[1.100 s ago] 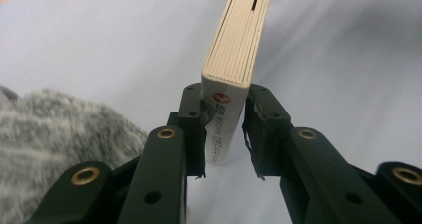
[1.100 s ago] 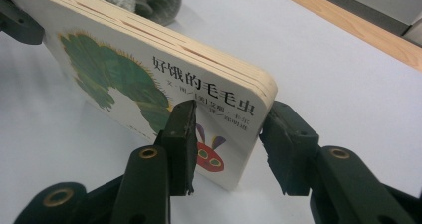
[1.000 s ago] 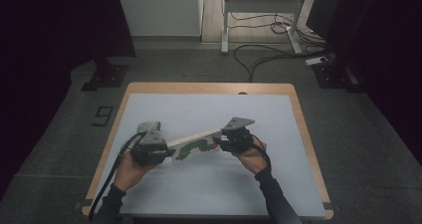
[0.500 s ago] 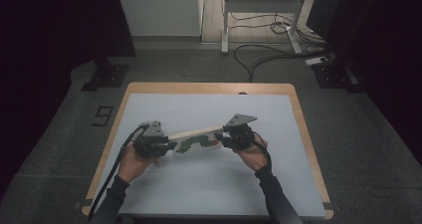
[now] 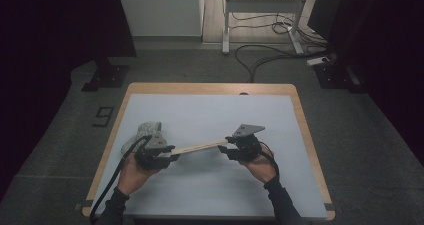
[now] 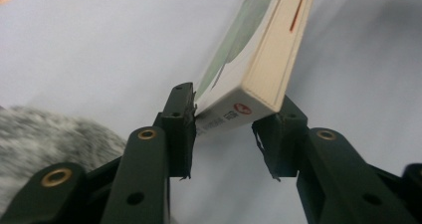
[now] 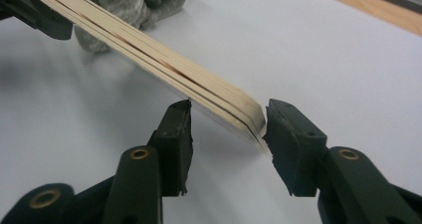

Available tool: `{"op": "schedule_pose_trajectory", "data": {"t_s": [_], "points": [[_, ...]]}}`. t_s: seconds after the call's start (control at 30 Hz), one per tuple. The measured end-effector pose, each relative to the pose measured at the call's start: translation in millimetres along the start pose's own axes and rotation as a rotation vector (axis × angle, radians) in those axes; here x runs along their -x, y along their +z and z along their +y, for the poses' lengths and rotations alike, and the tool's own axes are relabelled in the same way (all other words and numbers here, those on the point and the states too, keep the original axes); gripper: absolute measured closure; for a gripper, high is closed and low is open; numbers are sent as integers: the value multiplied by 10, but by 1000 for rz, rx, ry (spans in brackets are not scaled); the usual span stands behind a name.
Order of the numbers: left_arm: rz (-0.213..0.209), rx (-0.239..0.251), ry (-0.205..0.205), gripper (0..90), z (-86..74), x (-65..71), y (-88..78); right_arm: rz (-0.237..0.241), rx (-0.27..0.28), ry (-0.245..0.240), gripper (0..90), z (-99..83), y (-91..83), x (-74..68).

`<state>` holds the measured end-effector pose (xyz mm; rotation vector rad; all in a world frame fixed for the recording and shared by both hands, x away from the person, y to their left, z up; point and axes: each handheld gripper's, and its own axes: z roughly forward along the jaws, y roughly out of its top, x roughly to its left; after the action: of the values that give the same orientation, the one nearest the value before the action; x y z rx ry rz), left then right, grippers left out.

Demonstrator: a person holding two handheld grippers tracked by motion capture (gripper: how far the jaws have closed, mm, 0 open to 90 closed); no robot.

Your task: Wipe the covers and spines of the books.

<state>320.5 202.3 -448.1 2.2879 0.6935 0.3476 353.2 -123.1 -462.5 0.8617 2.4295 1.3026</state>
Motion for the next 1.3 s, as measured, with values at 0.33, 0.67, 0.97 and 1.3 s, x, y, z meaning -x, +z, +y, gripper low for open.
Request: {"op": "schedule_pose_trajectory", "data": {"t_s": [0.33,0.67,0.97,1.3], "points": [[1,-33,-3,506,-180,255,34,18,-16,-4,464,-231,-63,-146],[-16,-31,-75,426,-370,372,99,-8,-1,3,461,-476,-88,-271],[-21,-42,-93,382,-471,471,156,-7,2,35,461,-666,-89,-306],[-31,-43,-88,364,-555,530,220,-23,-17,16,461,-781,-53,-360]]}}
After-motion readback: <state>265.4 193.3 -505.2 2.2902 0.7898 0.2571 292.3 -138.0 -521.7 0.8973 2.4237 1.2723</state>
